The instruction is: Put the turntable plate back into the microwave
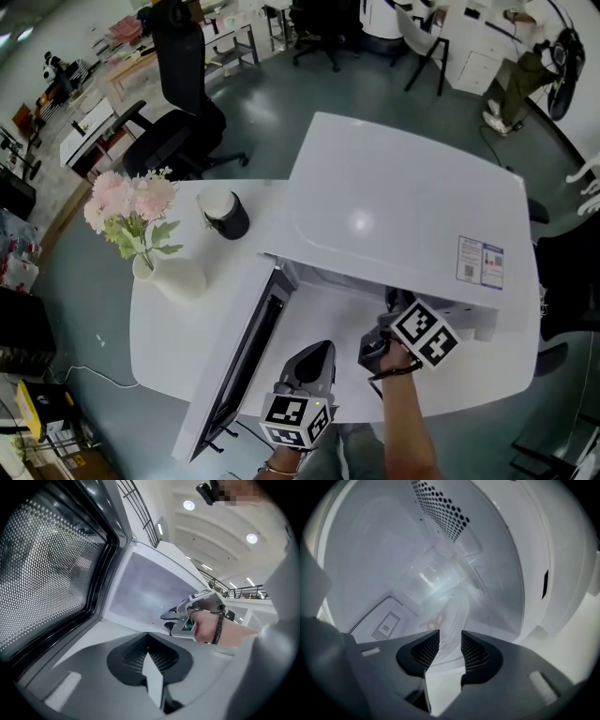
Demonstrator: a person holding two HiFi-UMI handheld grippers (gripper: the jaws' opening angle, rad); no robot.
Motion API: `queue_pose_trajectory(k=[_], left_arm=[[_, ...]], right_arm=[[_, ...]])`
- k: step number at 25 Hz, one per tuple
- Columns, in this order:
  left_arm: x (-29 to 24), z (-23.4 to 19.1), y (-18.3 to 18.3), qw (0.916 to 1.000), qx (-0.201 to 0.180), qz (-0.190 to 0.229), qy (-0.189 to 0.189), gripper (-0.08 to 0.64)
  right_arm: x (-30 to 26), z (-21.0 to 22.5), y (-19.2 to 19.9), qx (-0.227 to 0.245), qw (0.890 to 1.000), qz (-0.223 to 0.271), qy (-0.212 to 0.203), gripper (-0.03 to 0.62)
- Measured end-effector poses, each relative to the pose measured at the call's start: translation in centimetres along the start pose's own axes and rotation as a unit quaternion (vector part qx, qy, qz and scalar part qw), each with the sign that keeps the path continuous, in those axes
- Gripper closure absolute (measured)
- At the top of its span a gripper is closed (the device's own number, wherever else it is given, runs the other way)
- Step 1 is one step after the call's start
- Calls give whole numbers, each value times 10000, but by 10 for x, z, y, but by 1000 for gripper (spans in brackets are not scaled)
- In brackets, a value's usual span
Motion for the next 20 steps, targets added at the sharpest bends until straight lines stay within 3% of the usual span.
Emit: queue_pose_trajectory(k=[7,20], left_arm=[[9,4,-5,10000,10,20,-63,560],[30,25,-31,9994,-193,73,-263,560]], right_arm=[[16,-7,0,284,9996,11,-77,465],[89,-27,8,1363,9897,-41,-441,466]])
Point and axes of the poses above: the fingertips, and each gripper's own axes: x backward along the fingers, z to its right, y out of its underside, the point moved 1 cm from there along x, backward along the fingers, and after that the axes turned 9 degrees about y, right-handed, at the moved point
